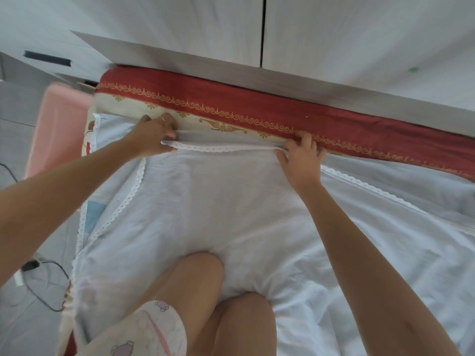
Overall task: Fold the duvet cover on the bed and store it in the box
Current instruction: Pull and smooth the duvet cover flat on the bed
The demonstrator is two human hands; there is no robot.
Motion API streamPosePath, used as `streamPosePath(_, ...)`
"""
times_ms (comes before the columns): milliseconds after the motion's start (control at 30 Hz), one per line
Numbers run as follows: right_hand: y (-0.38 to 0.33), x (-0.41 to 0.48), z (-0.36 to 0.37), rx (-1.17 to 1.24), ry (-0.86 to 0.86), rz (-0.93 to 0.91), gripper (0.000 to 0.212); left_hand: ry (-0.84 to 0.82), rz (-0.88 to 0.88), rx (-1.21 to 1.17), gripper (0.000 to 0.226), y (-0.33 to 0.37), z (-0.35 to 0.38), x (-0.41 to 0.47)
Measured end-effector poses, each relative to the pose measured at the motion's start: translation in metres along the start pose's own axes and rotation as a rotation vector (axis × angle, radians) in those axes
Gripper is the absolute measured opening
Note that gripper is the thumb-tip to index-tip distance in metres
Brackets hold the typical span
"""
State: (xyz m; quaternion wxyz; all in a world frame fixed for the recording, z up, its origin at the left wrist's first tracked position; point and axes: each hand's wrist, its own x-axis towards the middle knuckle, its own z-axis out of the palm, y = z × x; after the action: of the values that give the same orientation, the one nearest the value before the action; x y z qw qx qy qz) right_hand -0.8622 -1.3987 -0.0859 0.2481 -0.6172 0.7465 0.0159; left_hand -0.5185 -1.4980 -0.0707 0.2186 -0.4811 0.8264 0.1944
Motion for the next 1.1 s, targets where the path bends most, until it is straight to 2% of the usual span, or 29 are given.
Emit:
streamPosePath(133, 0.003, 0.007, -0.008, 0.025, -0.109, -0.048, 0.04, -0.079, -0.029, -0.038, 0.019, -0.003, -0.011, 0.006)
streamPosePath(300, -0.001, 0.024, -0.015, -0.006, -0.084, -0.066, 0.041, 0.032, -0.205, -0.253, 0.015, -0.01, -0.015, 0.011)
streamPosePath(400, -0.002, 0.032, -0.015, 0.038, -0.138, -0.022, 0.034, 0.094, -0.294, -0.189, 0.016, -0.003, -0.009, 0.017)
streamPosePath(467, -0.001, 0.034, -0.01, 0.155, -0.194, 0.058, 0.026, 0.092, -0.368, -0.169, 0.017, 0.003, -0.003, 0.018)
streamPosePath(533, -0.001, 0.034, -0.01, 0.22, -0.258, 0.077, 0.031, 0.046, -0.396, -0.111, 0.019, 0.006, 0.001, 0.018)
streamPosePath(600, -0.003, 0.033, -0.012, 0.233, -0.305, 0.007, 0.038, 0.038, -0.404, -0.082, 0.019, 0.008, 0.004, 0.017)
streamPosePath(700, -0.007, 0.03, -0.016, 0.286, -0.37, -0.088, 0.025, 0.064, -0.338, -0.16, 0.025, 0.016, 0.007, 0.011)
streamPosePath(767, -0.007, 0.032, -0.021, 0.184, -0.377, -0.145, 0.017, 0.091, -0.239, -0.189, 0.028, 0.026, 0.005, 0.011)
streamPosePath(967, -0.01, 0.042, -0.036, -0.052, -0.197, -0.287, 0.009, 0.182, -0.003, -0.303, 0.026, 0.074, 0.004, 0.035)
streamPosePath(1100, -0.005, 0.041, -0.033, -0.014, -0.116, -0.228, 0.015, 0.155, 0.071, -0.417, 0.026, 0.123, 0.005, 0.061)
